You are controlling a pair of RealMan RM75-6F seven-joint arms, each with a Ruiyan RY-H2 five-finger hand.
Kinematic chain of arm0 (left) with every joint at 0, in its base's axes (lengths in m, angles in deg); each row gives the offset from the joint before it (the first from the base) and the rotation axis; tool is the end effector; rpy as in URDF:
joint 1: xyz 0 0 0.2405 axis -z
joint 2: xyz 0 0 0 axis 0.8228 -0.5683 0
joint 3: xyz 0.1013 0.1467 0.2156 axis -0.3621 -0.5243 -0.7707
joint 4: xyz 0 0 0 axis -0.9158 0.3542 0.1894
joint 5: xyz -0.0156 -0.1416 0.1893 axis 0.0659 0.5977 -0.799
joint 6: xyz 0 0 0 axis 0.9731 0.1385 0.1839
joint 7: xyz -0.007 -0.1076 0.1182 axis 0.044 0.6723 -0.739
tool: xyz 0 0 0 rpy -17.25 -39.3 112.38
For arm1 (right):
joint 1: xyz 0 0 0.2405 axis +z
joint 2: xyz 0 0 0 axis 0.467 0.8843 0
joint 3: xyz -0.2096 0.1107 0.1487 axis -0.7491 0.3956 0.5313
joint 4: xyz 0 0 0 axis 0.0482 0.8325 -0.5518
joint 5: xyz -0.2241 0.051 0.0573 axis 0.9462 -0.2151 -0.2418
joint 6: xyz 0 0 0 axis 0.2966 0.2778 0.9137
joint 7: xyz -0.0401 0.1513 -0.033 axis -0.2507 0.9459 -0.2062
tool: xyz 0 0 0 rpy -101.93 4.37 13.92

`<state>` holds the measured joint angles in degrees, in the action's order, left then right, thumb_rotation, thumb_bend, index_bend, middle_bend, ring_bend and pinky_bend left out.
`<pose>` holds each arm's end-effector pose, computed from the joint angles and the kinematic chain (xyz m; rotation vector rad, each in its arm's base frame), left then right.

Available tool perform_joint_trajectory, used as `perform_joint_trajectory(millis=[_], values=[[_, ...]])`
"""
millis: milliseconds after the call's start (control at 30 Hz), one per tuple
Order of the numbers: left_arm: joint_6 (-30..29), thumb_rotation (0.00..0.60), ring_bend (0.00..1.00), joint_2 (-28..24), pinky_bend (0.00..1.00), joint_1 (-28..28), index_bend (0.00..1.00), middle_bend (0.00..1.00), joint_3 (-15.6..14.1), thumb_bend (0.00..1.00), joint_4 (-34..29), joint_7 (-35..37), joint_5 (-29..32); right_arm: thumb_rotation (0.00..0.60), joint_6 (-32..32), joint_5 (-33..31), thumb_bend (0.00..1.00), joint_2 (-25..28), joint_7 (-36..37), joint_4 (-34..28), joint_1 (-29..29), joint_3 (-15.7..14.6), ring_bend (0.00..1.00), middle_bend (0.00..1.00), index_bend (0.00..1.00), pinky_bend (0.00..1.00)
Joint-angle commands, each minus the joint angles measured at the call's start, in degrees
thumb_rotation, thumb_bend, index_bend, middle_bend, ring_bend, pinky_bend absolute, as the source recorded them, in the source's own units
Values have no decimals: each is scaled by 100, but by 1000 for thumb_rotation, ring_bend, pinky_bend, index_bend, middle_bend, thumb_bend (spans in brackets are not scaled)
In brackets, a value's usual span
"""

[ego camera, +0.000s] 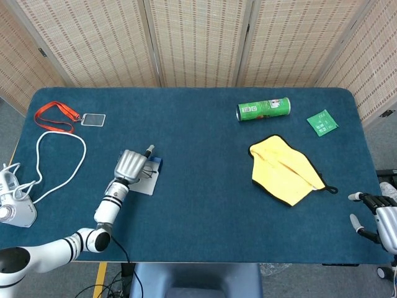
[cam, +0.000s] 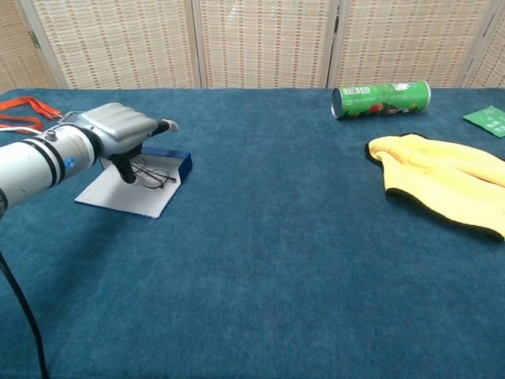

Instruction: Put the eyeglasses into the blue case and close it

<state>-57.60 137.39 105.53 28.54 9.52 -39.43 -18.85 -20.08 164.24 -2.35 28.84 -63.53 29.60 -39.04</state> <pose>-0.1715 0.4461 -0.0695 -1.8626 -0.5059 -0.5477 -0.3724 -0.1780 0.1802 1.3737 -0.9363 0.9336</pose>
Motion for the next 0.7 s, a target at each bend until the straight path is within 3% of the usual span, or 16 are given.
perform_joint_trajectory(millis=[33, 700], values=[[-15, 600, 944, 48, 998, 66, 0, 942, 52, 279, 11, 17, 19, 600, -9, -1, 391, 5, 1, 1, -5, 1, 413, 395, 318, 309], [301, 600, 944, 455, 998, 381, 0, 942, 349, 279, 1139, 170, 615, 600, -13, -41, 390, 7, 21, 29, -40, 4, 415, 395, 318, 309]])
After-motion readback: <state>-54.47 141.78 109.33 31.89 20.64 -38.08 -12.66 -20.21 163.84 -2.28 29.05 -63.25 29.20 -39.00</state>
